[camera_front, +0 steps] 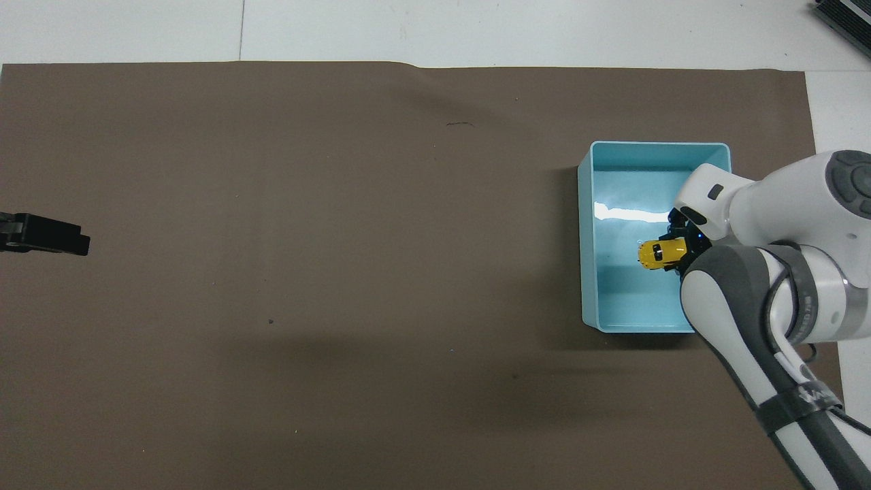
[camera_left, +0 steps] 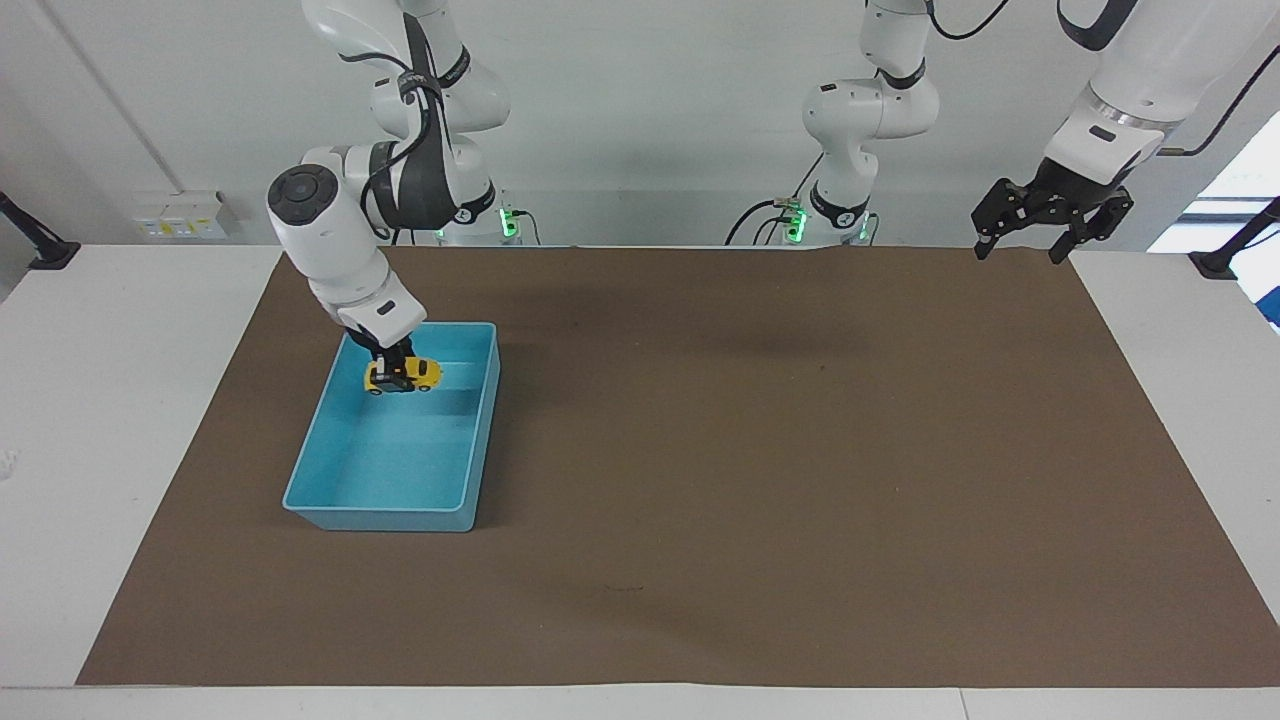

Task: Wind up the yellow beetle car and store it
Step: 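Lift the car with the right gripper into the blue box, then lower the car onto the box floor and open the right gripper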

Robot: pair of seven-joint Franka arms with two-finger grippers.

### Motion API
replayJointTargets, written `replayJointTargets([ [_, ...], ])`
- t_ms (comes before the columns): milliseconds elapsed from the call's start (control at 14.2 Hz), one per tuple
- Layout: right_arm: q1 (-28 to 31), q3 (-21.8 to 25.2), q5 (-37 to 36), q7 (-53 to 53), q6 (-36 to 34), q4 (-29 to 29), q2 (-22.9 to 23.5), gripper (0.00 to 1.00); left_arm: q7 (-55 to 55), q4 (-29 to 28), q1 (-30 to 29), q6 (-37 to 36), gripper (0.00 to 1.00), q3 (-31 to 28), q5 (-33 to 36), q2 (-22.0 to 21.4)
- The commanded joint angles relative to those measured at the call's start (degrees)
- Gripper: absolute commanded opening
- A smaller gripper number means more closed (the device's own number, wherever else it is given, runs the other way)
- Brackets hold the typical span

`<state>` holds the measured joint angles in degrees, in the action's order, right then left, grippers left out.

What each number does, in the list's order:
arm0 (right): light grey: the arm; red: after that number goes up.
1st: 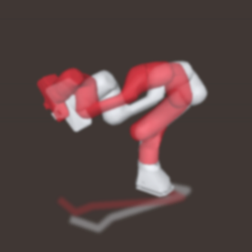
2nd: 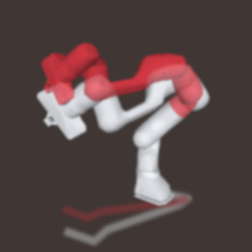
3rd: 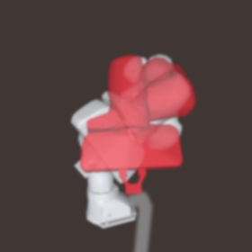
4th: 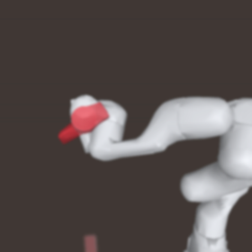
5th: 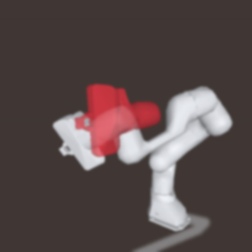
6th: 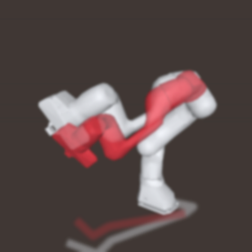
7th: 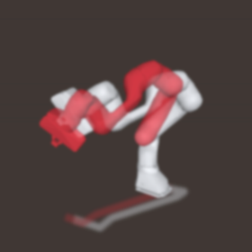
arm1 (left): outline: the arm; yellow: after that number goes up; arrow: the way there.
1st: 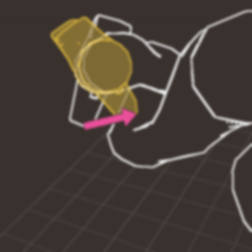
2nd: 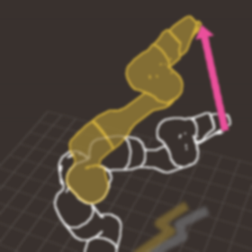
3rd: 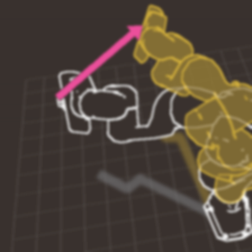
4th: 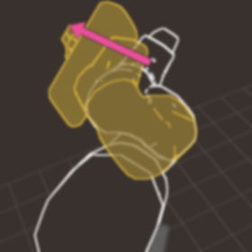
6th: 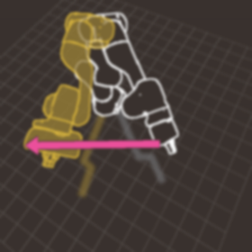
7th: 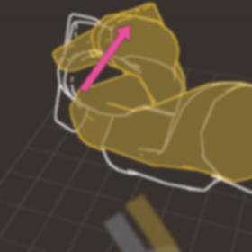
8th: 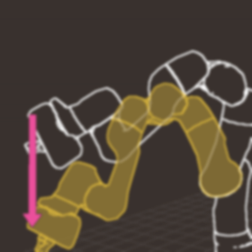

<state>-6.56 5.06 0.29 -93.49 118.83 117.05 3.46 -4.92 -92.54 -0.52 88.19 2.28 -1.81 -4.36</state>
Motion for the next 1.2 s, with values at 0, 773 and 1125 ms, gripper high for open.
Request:
replayJointTargets([
  [0, 0.9, -0.6, -1.1, -1.5, 4.5, 4.1, -1.4, 0.20, -0.6, -0.6, -0.9, 0.4, 1.00, 0.4, -0.6, -0.9],
  [773, 1.2, -0.6, -1.2, -2.2, 13.4, 7.6, 1.5, 0.20, -0.6, -0.6, -1.0, 0.4, 1.00, 0.4, -0.6, -0.9],
  [1125, 0.8, -0.6, -1.2, -2.1, 14.2, 7.7, 2.1, 0.20, -0.6, -0.6, -0.9, 0.4, 1.00, 0.4, -0.6, -0.9],
])
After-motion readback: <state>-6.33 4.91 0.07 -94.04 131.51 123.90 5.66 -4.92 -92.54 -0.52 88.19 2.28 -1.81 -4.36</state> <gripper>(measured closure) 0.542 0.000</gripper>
